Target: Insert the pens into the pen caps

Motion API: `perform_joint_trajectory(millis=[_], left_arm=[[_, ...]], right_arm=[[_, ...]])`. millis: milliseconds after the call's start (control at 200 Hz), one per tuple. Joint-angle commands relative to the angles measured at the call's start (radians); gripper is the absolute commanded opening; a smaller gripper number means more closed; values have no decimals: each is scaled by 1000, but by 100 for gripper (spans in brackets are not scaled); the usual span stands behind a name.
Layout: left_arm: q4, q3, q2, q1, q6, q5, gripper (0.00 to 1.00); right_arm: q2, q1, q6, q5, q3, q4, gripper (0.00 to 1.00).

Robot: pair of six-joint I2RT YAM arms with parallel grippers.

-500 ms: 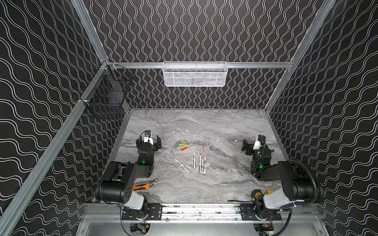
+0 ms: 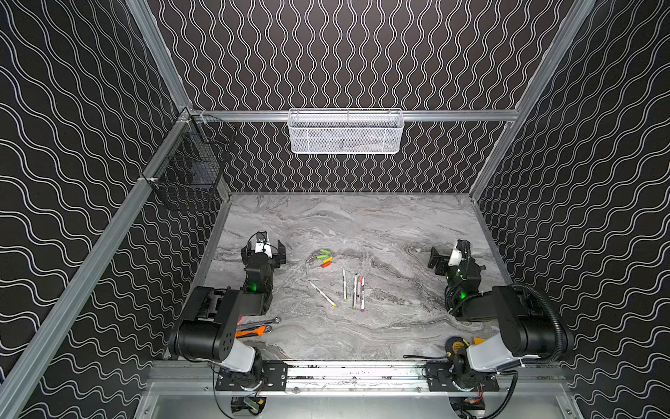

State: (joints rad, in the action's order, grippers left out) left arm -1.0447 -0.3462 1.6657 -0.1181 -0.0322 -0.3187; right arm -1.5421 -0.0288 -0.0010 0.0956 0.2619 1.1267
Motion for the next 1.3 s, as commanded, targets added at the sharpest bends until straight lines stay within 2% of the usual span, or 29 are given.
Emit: perform_joint_trajectory(millis=[0, 360, 450, 701, 951, 1076, 1291], left_arm=[[-33, -7, 4, 3, -14, 2, 99], [-33, -8, 4, 3, -13, 6, 99], [-16, -14, 2, 3, -47, 101, 98], [-29, -7, 0, 3, -49, 96, 99], [107, -47, -81, -30, -48, -16, 99], [240, -99, -118, -100, -63, -161, 99], [510, -217, -186, -219, 6, -405, 99]], right_arm=[[-1, 0, -10, 0, -1, 58, 100], [-1, 0, -10, 0, -1, 58, 100], [-1, 0, -10, 0, -1, 59, 100], [-3, 0, -10, 0, 0, 56, 100], [-2, 0, -10, -1, 0, 54, 100], [-1, 0, -9, -3, 0, 55, 100], [-2, -1, -7, -2, 2, 53, 100]])
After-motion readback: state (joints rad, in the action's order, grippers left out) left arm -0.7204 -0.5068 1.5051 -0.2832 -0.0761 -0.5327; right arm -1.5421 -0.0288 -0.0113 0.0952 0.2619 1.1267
